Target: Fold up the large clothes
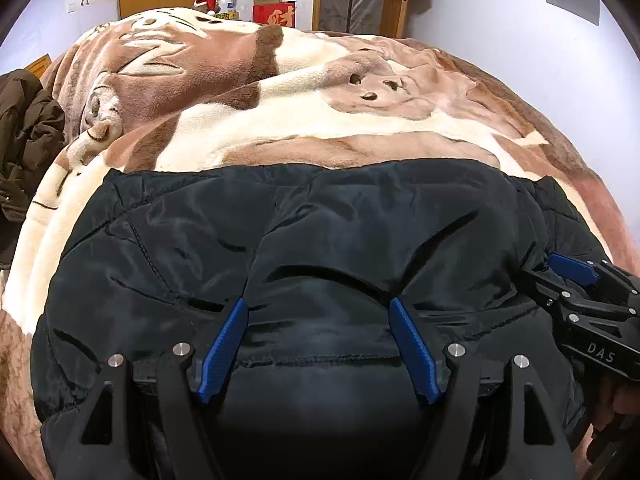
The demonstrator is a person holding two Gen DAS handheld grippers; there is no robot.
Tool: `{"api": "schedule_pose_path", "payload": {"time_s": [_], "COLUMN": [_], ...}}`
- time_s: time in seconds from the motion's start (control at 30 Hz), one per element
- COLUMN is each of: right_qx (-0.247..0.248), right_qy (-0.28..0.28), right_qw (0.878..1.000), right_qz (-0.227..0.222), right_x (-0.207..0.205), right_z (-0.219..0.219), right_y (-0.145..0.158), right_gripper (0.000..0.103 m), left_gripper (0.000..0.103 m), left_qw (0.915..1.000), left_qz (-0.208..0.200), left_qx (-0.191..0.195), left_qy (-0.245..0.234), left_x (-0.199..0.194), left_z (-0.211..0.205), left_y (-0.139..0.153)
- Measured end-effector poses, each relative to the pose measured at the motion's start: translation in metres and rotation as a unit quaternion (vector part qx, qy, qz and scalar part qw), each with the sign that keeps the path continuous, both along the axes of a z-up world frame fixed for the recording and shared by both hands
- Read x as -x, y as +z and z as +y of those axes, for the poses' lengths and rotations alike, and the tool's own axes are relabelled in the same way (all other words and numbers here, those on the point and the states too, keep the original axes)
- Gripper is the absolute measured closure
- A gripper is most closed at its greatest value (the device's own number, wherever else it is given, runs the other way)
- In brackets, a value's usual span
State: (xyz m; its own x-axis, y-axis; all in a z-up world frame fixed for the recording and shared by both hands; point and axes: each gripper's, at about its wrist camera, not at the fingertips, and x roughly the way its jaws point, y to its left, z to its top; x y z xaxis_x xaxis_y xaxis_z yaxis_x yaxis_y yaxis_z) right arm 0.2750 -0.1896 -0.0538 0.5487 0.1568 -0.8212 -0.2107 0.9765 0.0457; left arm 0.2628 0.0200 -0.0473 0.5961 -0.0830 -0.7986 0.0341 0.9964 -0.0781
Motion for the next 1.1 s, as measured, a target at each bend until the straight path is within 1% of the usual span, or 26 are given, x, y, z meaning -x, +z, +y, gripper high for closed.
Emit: {"api": "schedule_pose_path", "payload": {"time_s": [0.07, 0.1, 0.13, 0.2, 0.27, 0.33, 0.4, 0.47, 0.53, 0.6, 0.7, 0.77, 0.8, 0.83, 0.87, 0.93, 1.0, 1.1], "right_qx": [-0.006, -0.008, -0.012, -0.015, -0.014, -0.017, -0.021, -0.020, -0.008, -0.024, -0.035, -0.026, -0.018, -0.010, -0.009, -0.020, -0.032, -0.023], "right_qy": [0.003, 0.005, 0.006, 0.004, -0.016, -0.050, -0.074, -0.085, -0.092, -0.102, -0.120, -0.121, -0.121, -0.118, -0.117, -0.113, -0.111, -0.113], "right_qw": [1.000, 1.000, 1.000, 0.999, 0.999, 0.998, 0.997, 0.996, 0.996, 0.994, 0.992, 0.992, 0.992, 0.993, 0.993, 0.993, 0.993, 0.993], "right_qz": [0.001, -0.002, -0.015, -0.041, -0.045, -0.035, -0.021, -0.014, 0.008, 0.024, 0.029, 0.033, 0.028, 0.014, 0.001, -0.021, -0.022, -0.018], "right_x": [0.001, 0.005, 0.009, 0.015, 0.012, 0.002, -0.010, -0.020, -0.029, -0.033, -0.036, -0.036, -0.034, -0.031, -0.028, -0.027, -0.034, -0.044], "right_z": [-0.003, -0.004, -0.008, -0.018, -0.037, -0.063, -0.081, -0.091, -0.097, -0.106, -0.113, -0.111, -0.109, -0.107, -0.106, -0.103, -0.101, -0.098], "right_y": [0.008, 0.016, 0.025, 0.038, 0.044, 0.040, 0.033, 0.025, 0.009, -0.007, -0.015, -0.009, -0.002, 0.010, 0.017, 0.034, 0.037, 0.027], "right_gripper": [0.041, 0.041, 0.041, 0.041, 0.041, 0.041, 0.041, 0.041, 0.041, 0.041, 0.041, 0.041, 0.042, 0.045, 0.045, 0.045, 0.045, 0.049], "left_gripper": [0.027, 0.027, 0.027, 0.028, 0.028, 0.028, 0.028, 0.028, 0.028, 0.027, 0.027, 0.027, 0.028, 0.029, 0.029, 0.030, 0.030, 0.030], "left_qw": [1.0000, 1.0000, 0.9999, 0.9999, 0.9995, 0.9988, 0.9972, 0.9954, 0.9947, 0.9945, 0.9941, 0.9943, 0.9946, 0.9949, 0.9955, 0.9962, 0.9961, 0.9961], "left_qz": [0.004, 0.006, 0.006, -0.009, -0.029, -0.027, -0.015, -0.008, -0.001, 0.005, 0.002, 0.005, 0.007, 0.003, -0.004, -0.022, -0.031, -0.005], "left_qx": [0.003, 0.006, 0.012, 0.012, -0.005, -0.020, -0.030, -0.023, -0.010, 0.011, 0.016, 0.016, 0.015, 0.012, 0.009, -0.001, -0.010, -0.013], "left_qy": [-0.002, -0.002, -0.004, -0.002, 0.012, 0.036, 0.067, 0.092, 0.102, 0.104, 0.107, 0.105, 0.103, 0.100, 0.095, 0.084, 0.081, 0.087], "left_x": [0.000, 0.001, 0.002, 0.006, 0.009, 0.005, -0.002, -0.009, -0.014, -0.017, -0.017, -0.018, -0.018, -0.016, -0.016, -0.018, -0.028, -0.048], "left_z": [0.002, 0.003, 0.006, 0.018, 0.035, 0.061, 0.086, 0.110, 0.123, 0.128, 0.126, 0.126, 0.126, 0.127, 0.128, 0.130, 0.133, 0.139], "left_y": [0.002, 0.006, 0.011, 0.024, 0.033, 0.032, 0.025, 0.017, 0.006, -0.008, -0.017, -0.014, -0.010, -0.003, 0.004, 0.017, 0.022, 0.005]}}
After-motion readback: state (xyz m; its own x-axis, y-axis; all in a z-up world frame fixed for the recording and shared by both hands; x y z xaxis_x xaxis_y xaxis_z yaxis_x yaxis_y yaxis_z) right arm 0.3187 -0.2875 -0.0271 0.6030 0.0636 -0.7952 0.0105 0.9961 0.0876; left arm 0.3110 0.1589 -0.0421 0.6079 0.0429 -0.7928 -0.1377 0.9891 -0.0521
